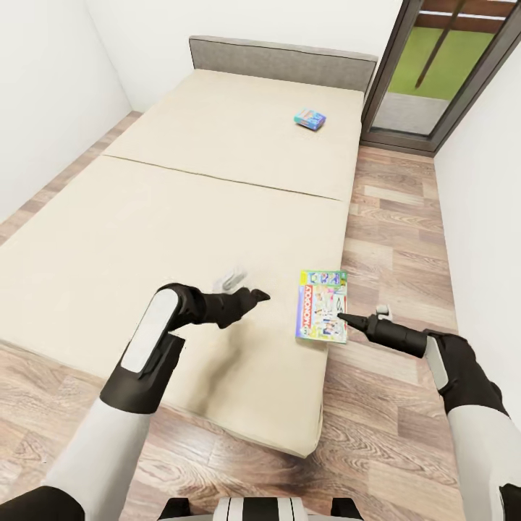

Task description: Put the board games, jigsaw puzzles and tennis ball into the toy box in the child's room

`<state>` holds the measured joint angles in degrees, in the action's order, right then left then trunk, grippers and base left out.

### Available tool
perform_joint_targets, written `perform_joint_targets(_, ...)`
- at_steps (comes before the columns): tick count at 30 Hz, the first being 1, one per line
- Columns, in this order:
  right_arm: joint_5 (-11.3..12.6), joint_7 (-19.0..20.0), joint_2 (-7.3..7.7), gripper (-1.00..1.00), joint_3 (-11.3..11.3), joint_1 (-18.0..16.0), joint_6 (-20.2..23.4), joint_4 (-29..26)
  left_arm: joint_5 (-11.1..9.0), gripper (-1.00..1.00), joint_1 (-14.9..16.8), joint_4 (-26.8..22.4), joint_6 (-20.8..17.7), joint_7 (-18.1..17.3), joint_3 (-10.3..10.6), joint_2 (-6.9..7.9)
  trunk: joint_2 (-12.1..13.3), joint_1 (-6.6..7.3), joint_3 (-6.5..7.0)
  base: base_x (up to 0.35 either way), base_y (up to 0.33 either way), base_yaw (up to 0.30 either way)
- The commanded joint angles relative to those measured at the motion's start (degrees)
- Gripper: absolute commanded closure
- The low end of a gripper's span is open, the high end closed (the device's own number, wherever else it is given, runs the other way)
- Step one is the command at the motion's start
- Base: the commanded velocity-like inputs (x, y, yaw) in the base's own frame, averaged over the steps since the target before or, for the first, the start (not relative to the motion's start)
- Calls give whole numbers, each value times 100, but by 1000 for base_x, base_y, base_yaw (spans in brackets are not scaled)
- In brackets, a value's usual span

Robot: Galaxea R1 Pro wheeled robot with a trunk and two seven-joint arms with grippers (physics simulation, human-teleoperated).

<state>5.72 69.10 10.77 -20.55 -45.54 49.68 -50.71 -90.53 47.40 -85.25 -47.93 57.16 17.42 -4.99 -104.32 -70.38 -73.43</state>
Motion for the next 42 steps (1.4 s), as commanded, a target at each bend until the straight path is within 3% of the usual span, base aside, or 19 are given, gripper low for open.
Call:
perform_joint_targets(1,24,5,1,100,-3,42,39,-106,-22,-100,-57,51,5,57,-1,-8,-1,1,-2,0,0,0)
perform_joint_targets(7,25,6,11,100,2,200,111,-641,92,-100,-339,84,15,30,2,-13,-1,1,-2,0,0,0)
perform_joint_targets(11,22,2,8,100,10,393,524,-1255,145,-100,-559,-51,20,-56,-11,3,-1,1,-2,0,0,0)
perform_joint_targets(22,18,-1,4,100,11,662,996,-2086,161,-100,-690,-153,28,-157,-48,-26,-1,1,-2,0,0,0)
perform_joint_targets(42,-25,-45,-5,100,18,906,1032,-2486,128,-100,-672,-462,12,-196,-1,-59,-1,1,-2,0,0,0)
